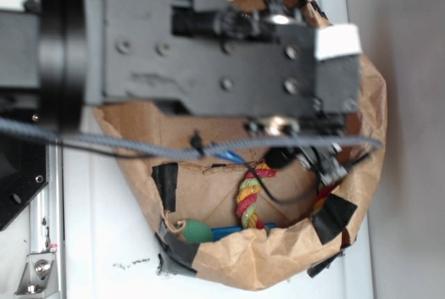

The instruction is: Grab the silver keys.

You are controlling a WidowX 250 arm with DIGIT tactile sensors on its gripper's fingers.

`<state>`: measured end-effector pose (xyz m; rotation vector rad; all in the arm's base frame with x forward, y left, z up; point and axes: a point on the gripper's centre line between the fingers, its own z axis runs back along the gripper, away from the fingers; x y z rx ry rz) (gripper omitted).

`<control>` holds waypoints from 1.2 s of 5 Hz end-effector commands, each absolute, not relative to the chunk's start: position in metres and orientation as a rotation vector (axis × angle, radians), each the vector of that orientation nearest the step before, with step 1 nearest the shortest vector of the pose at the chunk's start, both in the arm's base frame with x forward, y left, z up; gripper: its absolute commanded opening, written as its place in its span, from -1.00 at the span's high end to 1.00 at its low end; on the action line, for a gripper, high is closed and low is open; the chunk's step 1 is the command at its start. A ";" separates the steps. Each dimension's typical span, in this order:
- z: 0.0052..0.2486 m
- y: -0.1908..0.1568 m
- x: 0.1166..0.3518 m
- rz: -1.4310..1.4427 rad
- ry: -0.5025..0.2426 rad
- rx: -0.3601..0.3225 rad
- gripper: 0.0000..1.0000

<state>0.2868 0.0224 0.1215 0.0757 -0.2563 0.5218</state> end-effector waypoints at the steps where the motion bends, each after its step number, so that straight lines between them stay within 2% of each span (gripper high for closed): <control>1: 0.098 0.054 0.272 0.616 -0.372 0.065 -1.00; 2: 0.084 0.050 0.271 0.601 -0.421 0.058 -1.00; 4: 0.081 0.044 0.286 0.624 -0.512 0.015 -1.00; 6: 0.085 0.049 0.300 0.661 -0.538 0.014 -1.00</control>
